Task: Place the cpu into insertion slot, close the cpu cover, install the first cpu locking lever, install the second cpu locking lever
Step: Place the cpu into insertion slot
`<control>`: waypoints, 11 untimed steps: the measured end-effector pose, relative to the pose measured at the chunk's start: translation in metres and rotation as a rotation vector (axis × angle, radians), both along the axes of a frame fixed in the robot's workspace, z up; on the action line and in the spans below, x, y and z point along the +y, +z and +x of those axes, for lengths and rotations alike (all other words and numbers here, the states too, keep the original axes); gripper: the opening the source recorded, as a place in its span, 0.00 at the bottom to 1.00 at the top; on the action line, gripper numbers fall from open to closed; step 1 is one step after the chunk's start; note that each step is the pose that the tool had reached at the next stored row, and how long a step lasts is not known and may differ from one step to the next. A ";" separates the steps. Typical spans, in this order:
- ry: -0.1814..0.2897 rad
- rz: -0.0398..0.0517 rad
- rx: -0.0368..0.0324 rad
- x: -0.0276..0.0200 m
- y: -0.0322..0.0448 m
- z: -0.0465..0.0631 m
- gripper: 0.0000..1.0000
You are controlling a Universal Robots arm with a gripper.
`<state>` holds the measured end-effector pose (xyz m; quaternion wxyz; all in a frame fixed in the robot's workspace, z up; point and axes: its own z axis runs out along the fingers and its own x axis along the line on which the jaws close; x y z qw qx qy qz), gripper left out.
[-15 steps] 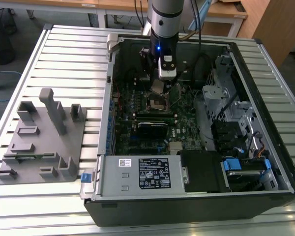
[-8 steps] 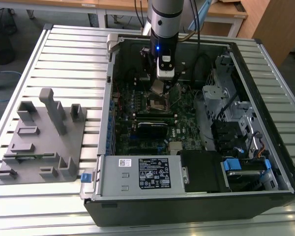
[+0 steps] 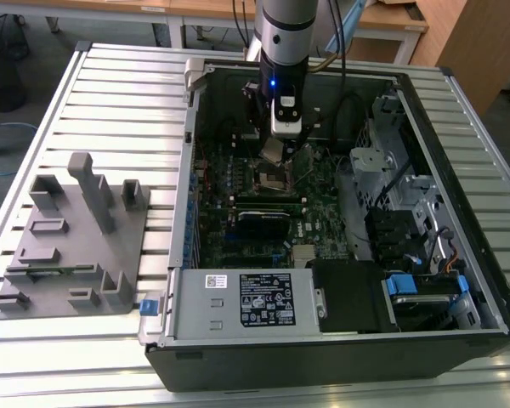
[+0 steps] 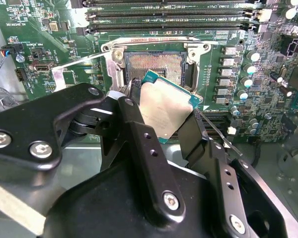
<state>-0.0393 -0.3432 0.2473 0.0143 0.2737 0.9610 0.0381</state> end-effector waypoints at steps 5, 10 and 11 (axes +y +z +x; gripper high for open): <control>-0.013 0.0000 0.0000 0.0000 -0.0003 0.000 0.54; -0.069 0.0000 0.0000 0.0000 -0.0010 0.000 0.54; -0.082 0.0000 0.0000 0.0000 -0.0011 0.000 0.54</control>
